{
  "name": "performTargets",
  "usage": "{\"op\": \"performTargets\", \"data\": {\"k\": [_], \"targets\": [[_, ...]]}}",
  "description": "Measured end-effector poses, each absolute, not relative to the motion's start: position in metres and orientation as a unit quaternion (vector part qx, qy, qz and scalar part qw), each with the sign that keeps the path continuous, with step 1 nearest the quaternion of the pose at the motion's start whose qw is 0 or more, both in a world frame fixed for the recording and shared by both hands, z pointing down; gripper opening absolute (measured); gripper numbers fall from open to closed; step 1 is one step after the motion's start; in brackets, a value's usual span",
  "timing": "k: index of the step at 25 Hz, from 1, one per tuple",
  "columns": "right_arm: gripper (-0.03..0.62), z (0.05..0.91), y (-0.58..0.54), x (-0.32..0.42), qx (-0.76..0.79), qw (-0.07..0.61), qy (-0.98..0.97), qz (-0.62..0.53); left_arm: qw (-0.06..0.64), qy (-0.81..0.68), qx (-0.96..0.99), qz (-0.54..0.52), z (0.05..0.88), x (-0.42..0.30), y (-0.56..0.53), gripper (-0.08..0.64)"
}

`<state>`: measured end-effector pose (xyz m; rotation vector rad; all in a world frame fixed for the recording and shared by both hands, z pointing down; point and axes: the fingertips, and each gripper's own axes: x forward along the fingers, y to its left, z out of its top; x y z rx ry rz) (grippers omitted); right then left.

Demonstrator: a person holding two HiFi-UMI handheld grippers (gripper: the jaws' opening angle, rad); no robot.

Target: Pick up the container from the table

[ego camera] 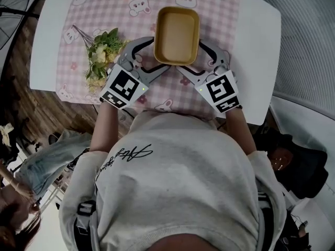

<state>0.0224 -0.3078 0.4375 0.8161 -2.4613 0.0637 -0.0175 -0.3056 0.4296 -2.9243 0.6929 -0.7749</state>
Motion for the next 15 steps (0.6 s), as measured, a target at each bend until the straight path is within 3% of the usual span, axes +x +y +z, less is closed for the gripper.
{"op": "performTargets", "data": {"k": [15], "targets": [[0.379, 0.413, -0.310, 0.017, 0.300, 0.268, -0.916, 0.007, 0.040, 0.238, -0.938, -0.250, 0.404, -0.023, -0.307, 0.331]]}}
